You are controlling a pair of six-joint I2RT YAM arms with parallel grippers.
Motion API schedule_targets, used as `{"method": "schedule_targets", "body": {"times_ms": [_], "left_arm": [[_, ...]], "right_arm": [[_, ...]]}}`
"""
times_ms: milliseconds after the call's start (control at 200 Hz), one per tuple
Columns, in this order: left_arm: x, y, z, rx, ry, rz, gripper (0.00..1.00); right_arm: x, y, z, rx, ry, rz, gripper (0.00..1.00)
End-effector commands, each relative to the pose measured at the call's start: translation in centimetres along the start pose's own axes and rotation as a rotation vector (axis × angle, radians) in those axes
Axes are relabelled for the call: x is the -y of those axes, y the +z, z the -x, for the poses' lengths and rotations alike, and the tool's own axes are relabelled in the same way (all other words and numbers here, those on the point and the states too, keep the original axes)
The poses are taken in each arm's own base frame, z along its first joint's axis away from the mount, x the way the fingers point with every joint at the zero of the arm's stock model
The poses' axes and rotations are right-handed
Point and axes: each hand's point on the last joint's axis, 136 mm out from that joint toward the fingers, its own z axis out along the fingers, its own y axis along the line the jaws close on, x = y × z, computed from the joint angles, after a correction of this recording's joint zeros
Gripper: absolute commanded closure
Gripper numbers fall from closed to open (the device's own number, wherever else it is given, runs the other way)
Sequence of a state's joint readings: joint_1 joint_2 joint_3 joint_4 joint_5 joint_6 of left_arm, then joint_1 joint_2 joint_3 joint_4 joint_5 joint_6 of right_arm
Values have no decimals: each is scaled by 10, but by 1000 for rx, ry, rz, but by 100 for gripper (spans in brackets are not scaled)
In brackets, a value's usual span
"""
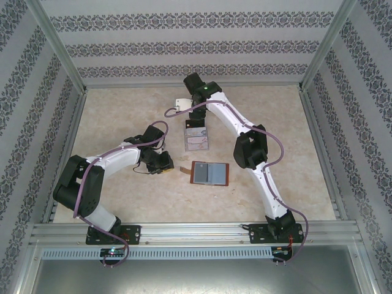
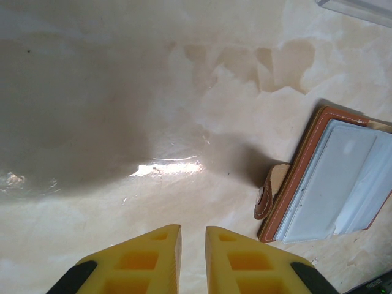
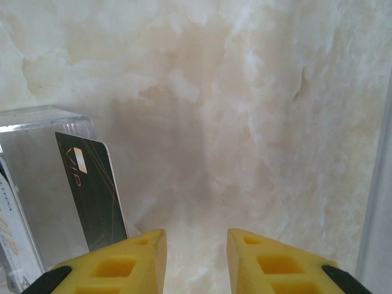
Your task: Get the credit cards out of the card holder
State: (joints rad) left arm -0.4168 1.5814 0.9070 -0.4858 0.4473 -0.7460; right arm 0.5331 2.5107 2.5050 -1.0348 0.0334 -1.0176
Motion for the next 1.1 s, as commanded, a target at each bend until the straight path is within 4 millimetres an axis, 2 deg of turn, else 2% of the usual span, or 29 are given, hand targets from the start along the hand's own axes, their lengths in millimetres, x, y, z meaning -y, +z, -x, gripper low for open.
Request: {"method": "schedule_targets", "body": {"times_ms": [0, 375, 625, 849, 989, 1094], "left_arm": [[-3, -5, -1, 2, -19, -3, 83], [-4, -5, -3, 0, -16, -5, 82], [-4, -5, -3, 1, -16, -6, 82], [2, -5, 1, 7, -8, -30, 82], [10, -5, 4, 17, 5, -62, 82], [14, -4, 7, 20, 15, -80, 83]], "right_arm": [[-8, 10, 4, 9, 17, 29, 67], [-13, 16, 4, 12, 31, 42, 67], [-9, 14, 9, 25, 31, 21, 67], [9, -10, 13, 62, 97, -39, 67], [26, -32, 11, 99, 269, -90, 68], [24, -45, 10, 136, 411, -90, 68]]}}
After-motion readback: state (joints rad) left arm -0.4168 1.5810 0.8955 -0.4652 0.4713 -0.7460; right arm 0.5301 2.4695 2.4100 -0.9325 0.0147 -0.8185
